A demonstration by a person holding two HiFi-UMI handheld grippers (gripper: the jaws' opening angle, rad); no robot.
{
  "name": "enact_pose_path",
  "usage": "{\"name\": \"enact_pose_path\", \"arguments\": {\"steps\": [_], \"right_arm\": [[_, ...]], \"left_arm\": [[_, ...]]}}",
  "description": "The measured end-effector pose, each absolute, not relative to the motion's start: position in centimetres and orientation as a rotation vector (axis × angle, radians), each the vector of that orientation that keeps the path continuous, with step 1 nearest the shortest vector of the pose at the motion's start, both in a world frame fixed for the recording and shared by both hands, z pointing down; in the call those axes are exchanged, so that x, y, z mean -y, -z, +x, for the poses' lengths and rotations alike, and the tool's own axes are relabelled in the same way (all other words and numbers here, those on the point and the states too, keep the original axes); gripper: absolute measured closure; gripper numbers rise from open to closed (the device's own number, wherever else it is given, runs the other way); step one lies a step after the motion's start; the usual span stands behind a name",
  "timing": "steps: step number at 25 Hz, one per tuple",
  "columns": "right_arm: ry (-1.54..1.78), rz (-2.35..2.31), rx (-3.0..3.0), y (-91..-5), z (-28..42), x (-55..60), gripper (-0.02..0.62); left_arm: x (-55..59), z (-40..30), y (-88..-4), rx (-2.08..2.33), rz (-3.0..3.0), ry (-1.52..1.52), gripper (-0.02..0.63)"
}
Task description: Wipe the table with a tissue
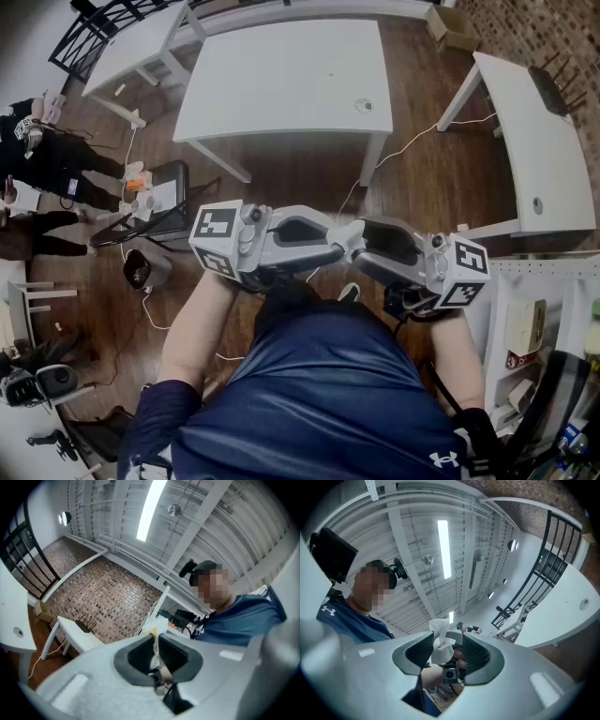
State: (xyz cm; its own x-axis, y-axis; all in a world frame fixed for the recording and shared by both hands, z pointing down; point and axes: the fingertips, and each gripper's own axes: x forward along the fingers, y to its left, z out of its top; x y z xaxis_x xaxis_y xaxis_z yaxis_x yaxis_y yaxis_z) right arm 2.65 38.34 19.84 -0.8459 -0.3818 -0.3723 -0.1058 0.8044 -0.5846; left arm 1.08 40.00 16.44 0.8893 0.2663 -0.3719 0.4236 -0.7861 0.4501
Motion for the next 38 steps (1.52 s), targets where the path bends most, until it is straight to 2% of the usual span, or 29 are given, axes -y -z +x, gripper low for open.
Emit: {"name": "enact_pose_path", "arguments": {"steps": [5, 11, 16, 17, 19, 22, 30, 38], "right_arm": [[0.803, -0.356, -2.525, -20.5, 2.9, -37.3, 0.411], [0.851, -0.423, -2.52, -22.0, 1.7, -32.4, 0.472], [0.874, -0.652, -2.536, -25.0, 1.8, -25.2, 0.52], [0.886, -0.704, -2.526, -25.9, 1.8, -23.3, 0.533], [0.916, -0.809, -2.489, -27.7, 1.5, -19.2, 0.554], [0.961, -0.959, -2.421, -29.4, 0.9, -13.2, 0.557], [1.046, -1.387, -2.294, -32.5, 2.7, -1.5, 0.56], [1.101, -1.858, -2.383, -40.2, 10.3, 4.4, 0.561]], "left_arm": [[-38.7, 2.0, -17.3, -0.511, 2.436, 0.415, 0.575], [-33.3, 1.0, -19.4, -0.481, 2.349, 0.441, 0.578], [-25.5, 0.8, -22.9, -0.394, 2.344, 0.428, 0.578], [-23.3, 0.6, -24.0, -0.358, 2.352, 0.413, 0.572], [-18.8, 0.0, -26.4, -0.29, 2.366, 0.385, 0.514], [-12.4, -2.0, -28.4, -0.227, 2.358, 0.366, 0.486], [-0.2, -6.2, -32.6, -0.054, 2.264, 0.353, 0.476], [4.3, -5.0, -36.2, 0.144, 2.246, 0.234, 0.488]]}}
